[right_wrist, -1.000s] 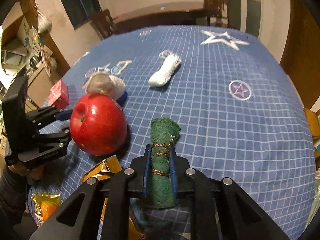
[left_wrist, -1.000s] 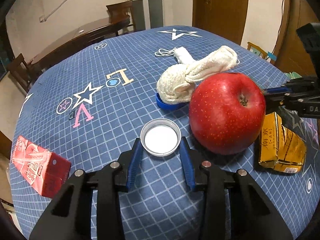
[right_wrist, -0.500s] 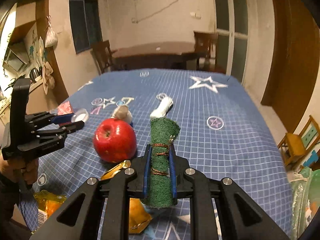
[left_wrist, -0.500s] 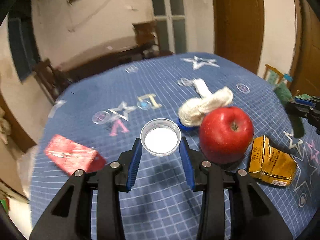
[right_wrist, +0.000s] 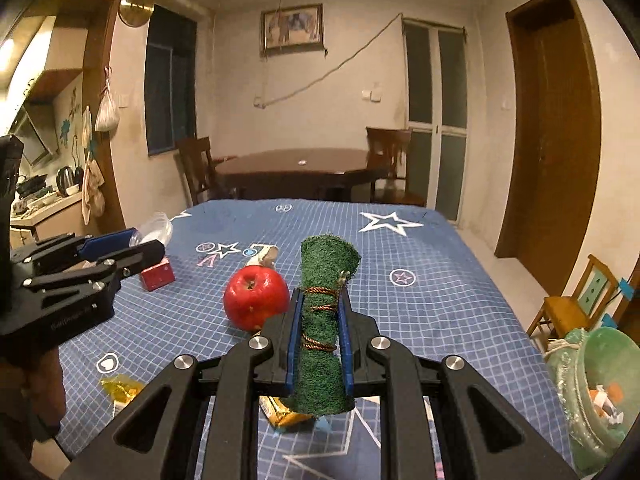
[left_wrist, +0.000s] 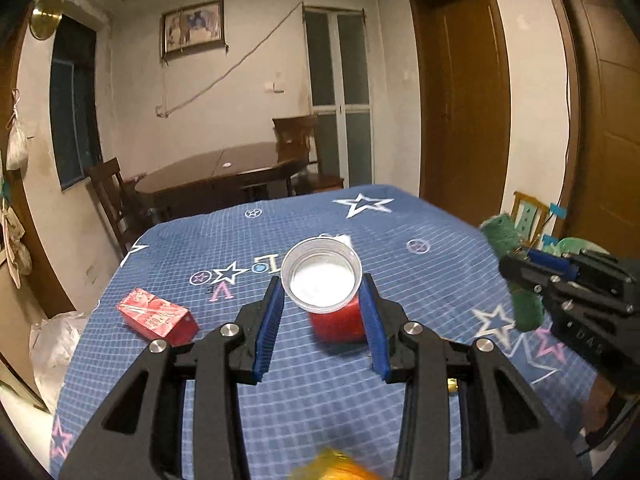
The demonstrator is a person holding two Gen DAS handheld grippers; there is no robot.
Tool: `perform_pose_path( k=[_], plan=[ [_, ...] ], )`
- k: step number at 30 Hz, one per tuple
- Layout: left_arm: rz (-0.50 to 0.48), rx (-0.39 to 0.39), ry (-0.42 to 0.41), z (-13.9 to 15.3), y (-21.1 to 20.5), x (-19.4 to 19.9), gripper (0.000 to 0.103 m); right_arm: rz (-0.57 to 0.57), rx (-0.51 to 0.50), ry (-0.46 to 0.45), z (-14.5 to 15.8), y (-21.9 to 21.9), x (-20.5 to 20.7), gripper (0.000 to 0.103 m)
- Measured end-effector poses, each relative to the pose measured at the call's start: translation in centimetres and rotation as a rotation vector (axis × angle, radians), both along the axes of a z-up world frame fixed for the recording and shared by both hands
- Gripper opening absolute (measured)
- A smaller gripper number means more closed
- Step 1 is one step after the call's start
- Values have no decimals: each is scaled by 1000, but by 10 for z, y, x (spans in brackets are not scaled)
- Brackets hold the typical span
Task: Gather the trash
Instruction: 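Carry the green scrubber and white cup with both tools over the green bin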
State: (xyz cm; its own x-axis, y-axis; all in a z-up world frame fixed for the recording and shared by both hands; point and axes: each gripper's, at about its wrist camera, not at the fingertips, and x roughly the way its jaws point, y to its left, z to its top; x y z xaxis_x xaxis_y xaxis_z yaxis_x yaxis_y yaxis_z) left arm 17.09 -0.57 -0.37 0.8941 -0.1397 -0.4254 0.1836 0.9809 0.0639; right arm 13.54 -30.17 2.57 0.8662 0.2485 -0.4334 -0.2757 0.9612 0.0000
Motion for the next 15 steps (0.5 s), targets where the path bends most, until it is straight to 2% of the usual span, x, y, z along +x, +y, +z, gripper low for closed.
perform_pose_path(
  k=[5, 15],
  plan=[
    [19, -26, -42, 1, -21, -17, 37, -16, 7, -47, 9, -5, -31, 17],
    [-10, -38, -66, 5, -61, -31, 37, -53, 26, -97, 28, -36, -73, 17]
  ],
)
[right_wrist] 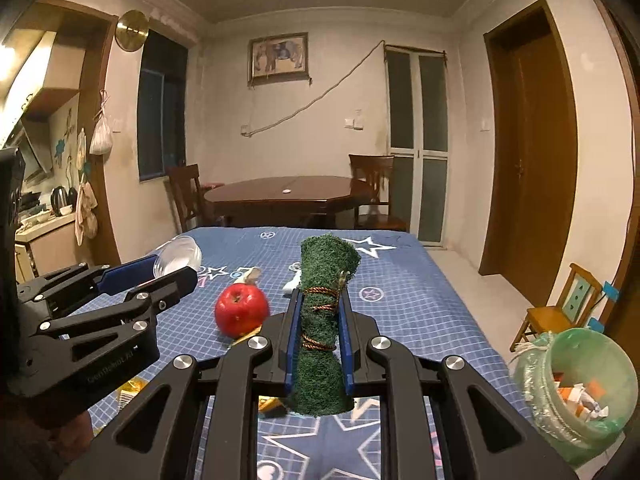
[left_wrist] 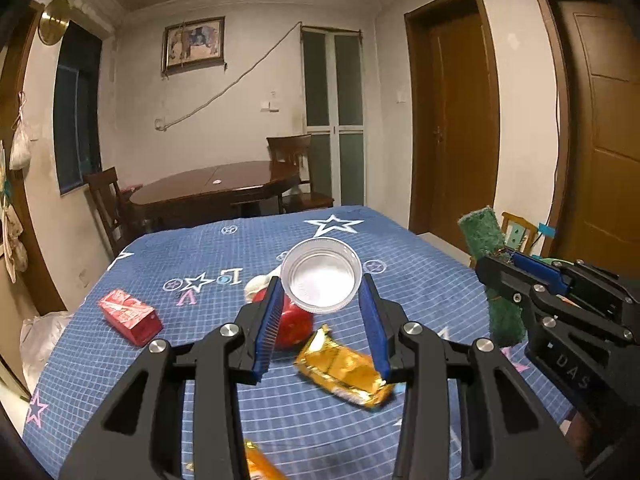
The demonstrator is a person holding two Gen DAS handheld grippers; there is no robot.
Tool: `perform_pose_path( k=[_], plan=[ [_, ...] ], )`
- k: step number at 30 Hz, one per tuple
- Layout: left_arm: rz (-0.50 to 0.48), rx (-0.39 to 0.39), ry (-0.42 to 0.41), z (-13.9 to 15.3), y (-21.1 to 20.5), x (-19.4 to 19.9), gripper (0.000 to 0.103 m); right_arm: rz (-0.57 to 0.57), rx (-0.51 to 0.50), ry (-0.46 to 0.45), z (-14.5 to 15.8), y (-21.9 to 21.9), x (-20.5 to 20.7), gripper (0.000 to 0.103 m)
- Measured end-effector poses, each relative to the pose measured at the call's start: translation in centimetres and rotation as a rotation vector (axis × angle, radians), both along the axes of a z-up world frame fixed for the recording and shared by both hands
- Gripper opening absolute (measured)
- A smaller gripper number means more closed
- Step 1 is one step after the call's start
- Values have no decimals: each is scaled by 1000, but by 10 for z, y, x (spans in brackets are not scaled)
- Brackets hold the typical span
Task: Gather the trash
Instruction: 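Carry the green scrubber and white cup with both tools over the green bin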
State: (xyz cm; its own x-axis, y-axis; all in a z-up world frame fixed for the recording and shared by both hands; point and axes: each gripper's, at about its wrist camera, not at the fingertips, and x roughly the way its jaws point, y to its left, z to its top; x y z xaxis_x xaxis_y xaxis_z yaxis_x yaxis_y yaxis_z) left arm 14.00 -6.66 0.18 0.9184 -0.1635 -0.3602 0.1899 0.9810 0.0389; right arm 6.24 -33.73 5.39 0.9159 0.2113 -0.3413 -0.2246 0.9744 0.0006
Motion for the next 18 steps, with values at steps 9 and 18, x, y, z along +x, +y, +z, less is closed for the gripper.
perform_pose_path(
  k=[9, 18],
  plan=[
    [-56, -6, -13, 6, -37, -1, 37, -59, -1, -21, 18, -50, -12, 17],
    [-162, -6, -34, 19, -96, 3, 37, -152, -7, -35, 33, -130, -21, 17]
  ],
)
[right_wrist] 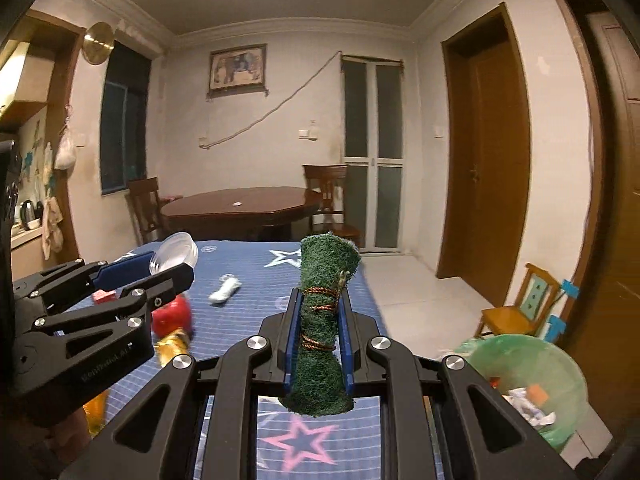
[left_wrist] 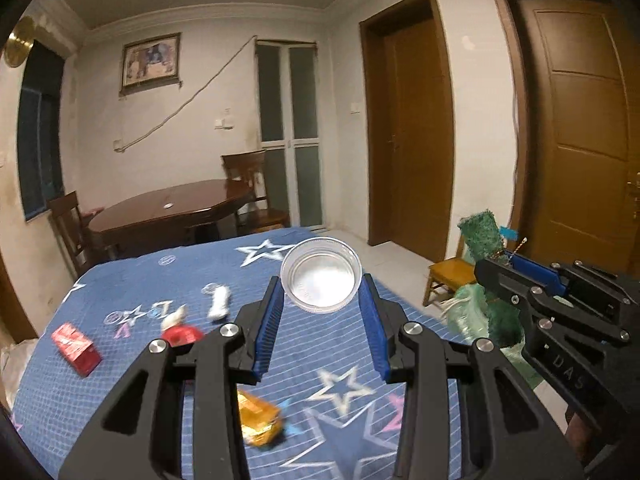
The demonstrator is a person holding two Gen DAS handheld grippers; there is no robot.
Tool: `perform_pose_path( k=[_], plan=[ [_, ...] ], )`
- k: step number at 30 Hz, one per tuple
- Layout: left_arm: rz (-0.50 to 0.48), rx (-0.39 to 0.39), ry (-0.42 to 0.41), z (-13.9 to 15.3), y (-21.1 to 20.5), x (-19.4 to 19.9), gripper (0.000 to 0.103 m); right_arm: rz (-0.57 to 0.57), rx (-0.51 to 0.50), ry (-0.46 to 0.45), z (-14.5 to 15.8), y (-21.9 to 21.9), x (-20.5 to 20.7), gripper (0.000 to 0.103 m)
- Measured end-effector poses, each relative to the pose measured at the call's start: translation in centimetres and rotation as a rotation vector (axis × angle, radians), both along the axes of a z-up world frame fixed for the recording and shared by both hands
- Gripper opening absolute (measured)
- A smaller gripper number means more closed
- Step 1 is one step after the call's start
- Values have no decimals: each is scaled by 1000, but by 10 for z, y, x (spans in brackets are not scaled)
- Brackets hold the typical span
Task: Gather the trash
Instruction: 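Carry the green scrubber and white cup with both tools over the green bin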
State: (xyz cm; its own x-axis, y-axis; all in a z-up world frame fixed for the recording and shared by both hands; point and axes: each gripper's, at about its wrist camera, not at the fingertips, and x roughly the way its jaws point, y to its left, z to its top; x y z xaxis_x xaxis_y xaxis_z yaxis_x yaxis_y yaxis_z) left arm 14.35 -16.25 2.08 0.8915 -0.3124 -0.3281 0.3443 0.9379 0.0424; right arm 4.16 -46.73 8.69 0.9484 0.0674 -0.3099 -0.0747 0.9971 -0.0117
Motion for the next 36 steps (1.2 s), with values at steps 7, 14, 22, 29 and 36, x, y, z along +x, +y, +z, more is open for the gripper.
perform_pose_path(
  k=[7, 14, 22, 29, 36],
  plan=[
    [-100, 2, 12, 1, -56, 12, 37, -99, -21, 13, 10, -73, -1, 17],
    [-207, 16, 45, -6, -117, 29, 37, -211, -11, 49, 11, -166, 1, 18],
    [-288, 42, 120, -23, -176, 52, 37, -294, 11, 149, 0, -267, 16, 18],
    [-375, 86, 238, -47, -228, 77, 37, -300, 92, 334, -32, -339, 59, 18],
    [-393, 113, 305, -66, -261, 89, 37, -301, 188, 467, -76, -364, 91, 18]
  ],
)
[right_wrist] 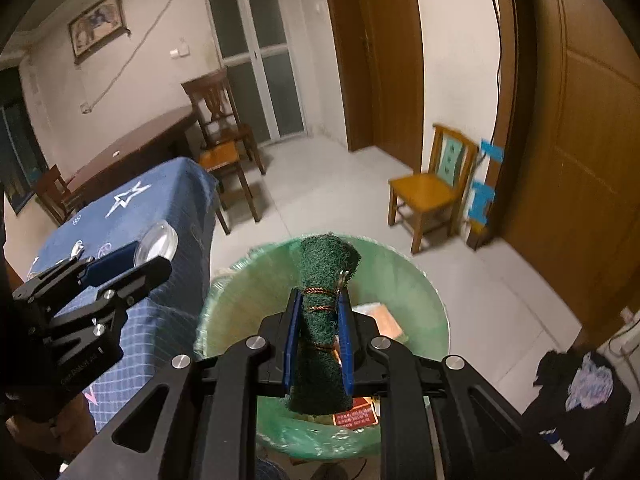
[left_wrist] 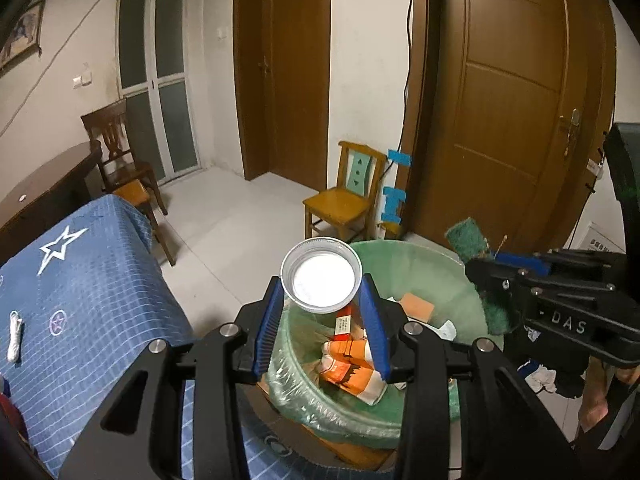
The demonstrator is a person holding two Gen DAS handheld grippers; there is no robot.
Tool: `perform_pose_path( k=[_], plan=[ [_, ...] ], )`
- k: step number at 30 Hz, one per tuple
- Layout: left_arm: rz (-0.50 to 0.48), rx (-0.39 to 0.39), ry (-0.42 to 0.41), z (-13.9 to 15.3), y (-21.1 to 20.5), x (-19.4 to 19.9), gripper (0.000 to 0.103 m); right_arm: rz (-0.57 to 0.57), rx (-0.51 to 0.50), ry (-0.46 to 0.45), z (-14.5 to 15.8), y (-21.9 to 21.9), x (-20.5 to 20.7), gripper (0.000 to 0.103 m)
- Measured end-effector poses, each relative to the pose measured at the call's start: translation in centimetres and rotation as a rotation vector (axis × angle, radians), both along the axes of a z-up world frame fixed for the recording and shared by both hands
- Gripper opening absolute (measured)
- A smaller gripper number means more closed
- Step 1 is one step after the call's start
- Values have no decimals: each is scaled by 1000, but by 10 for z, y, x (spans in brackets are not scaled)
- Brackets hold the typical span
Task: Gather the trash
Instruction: 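Open both tools to drop the scrubber and cup into the bin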
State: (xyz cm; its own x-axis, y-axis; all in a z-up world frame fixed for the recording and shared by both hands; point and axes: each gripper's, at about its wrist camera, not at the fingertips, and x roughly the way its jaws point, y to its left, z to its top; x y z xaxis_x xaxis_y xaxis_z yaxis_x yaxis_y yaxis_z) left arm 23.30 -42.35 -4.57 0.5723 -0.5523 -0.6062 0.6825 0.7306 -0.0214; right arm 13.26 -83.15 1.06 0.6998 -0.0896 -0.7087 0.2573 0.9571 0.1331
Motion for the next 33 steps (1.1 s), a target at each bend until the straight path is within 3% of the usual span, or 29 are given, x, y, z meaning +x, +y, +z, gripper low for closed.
perform_pose_path(
  k=[11, 28, 30, 31, 32, 33],
  plan=[
    [-27, 70, 88, -29, -41, 16, 37, -19, 19, 65, -36, 10, 21, 18],
    [-25, 86, 97, -37, -55, 16, 38, -22, 20, 63, -38, 16, 23, 18],
    [-26, 86, 106, -38, -54, 17, 42, -23, 25, 58, -37, 14, 22, 26],
    [-23, 88, 107, -38, -54, 18, 50, -24, 31, 54, -37, 12, 23, 33],
    [-19, 89, 104, -38, -54, 18, 58, -28, 38, 46, -37, 10, 23, 46],
    [-15, 90, 102, -40, -53, 19, 60, -31, 42, 37, -36, 9, 21, 51]
  ],
)
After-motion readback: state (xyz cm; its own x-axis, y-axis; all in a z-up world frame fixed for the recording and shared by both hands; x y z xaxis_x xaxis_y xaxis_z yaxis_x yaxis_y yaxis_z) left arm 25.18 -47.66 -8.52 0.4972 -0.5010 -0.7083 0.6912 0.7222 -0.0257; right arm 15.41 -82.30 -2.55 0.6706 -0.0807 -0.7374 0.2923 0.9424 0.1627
